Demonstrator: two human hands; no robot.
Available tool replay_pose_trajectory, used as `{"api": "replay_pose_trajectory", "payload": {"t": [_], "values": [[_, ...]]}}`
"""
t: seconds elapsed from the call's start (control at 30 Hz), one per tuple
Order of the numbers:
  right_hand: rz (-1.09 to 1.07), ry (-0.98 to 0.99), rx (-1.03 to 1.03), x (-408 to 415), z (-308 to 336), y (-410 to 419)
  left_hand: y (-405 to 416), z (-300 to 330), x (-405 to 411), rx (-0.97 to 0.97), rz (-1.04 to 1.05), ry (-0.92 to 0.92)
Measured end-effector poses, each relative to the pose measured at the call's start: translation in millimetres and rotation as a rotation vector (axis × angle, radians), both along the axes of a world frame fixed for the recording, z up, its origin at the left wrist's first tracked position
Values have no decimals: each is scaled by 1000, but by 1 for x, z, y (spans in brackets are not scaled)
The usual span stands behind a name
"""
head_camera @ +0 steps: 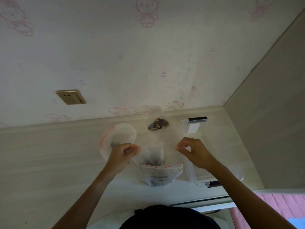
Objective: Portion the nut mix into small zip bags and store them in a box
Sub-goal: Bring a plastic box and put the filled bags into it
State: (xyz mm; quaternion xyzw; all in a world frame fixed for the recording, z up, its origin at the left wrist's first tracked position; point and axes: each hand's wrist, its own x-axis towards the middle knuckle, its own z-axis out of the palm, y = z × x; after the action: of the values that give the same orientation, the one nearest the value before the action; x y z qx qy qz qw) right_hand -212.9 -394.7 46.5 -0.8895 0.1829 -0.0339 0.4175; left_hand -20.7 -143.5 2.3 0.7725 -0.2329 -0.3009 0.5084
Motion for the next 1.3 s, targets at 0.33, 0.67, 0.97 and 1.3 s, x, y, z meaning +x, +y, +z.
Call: {"api": "replay_pose_trajectory", "payload": {"t": [0.33, 0.67, 0.97, 1.3], "values": [[82, 93, 1, 32, -16, 19, -17, 7, -9, -46, -168, -70], [144, 93, 79, 31, -7, 10, -6, 11, 2, 0, -240, -225], [212, 227, 141, 13, -14, 3, -5, 4, -3, 81, -310, -71], [-57, 80, 170, 91, -6, -25, -56, 10, 58, 153, -221, -175]]}}
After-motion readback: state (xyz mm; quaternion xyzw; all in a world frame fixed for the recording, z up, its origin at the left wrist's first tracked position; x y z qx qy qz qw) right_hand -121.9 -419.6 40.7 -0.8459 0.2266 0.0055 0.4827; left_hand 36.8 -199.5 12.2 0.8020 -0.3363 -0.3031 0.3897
